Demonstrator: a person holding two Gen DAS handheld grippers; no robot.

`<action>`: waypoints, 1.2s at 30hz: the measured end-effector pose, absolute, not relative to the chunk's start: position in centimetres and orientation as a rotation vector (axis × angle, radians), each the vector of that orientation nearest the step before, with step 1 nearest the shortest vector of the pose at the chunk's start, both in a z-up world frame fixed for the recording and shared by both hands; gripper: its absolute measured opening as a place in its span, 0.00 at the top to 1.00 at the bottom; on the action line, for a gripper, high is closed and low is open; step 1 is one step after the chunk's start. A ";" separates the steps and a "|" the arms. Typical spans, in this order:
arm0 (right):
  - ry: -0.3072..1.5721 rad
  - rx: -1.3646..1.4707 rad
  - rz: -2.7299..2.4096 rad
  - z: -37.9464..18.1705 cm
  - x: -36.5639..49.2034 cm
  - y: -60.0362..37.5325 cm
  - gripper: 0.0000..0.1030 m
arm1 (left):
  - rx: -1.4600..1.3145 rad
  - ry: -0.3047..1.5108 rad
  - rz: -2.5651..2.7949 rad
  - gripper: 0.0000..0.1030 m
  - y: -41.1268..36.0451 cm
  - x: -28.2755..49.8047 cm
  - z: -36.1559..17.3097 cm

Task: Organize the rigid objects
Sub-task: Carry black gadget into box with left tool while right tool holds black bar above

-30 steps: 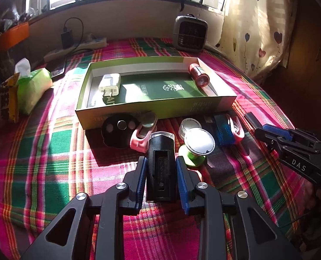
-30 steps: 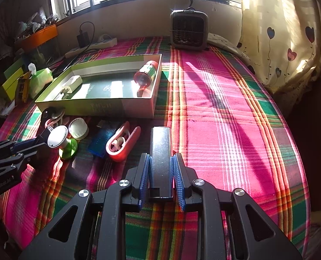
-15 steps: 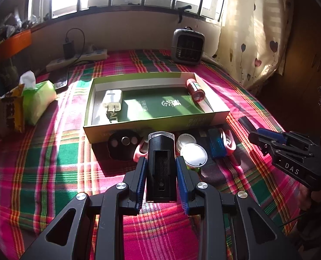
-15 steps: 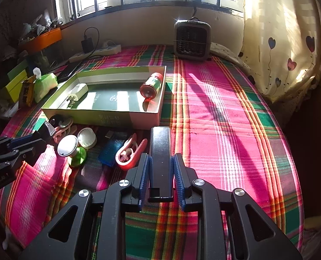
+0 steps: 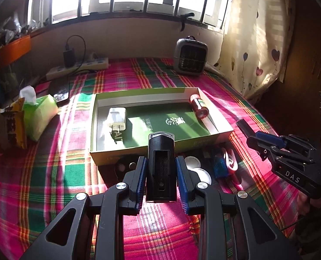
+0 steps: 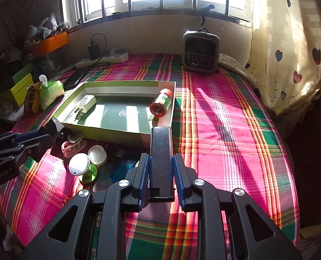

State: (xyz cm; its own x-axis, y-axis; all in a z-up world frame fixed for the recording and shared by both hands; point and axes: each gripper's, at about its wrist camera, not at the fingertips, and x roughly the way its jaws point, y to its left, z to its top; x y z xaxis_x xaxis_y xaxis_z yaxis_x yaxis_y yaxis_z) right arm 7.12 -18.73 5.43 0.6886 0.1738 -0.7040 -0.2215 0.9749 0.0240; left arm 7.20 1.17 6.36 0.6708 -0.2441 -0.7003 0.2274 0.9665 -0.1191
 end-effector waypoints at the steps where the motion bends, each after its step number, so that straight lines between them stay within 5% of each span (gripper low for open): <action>1: 0.778 -0.066 0.224 5.6 7.3 -18.7 0.76 | -0.023 0.791 -0.266 0.75 1.2 7.5 6.5; 36: 0.842 -0.054 0.319 5.6 18.0 -14.4 0.76 | -0.030 0.878 -0.256 0.75 1.0 19.2 4.4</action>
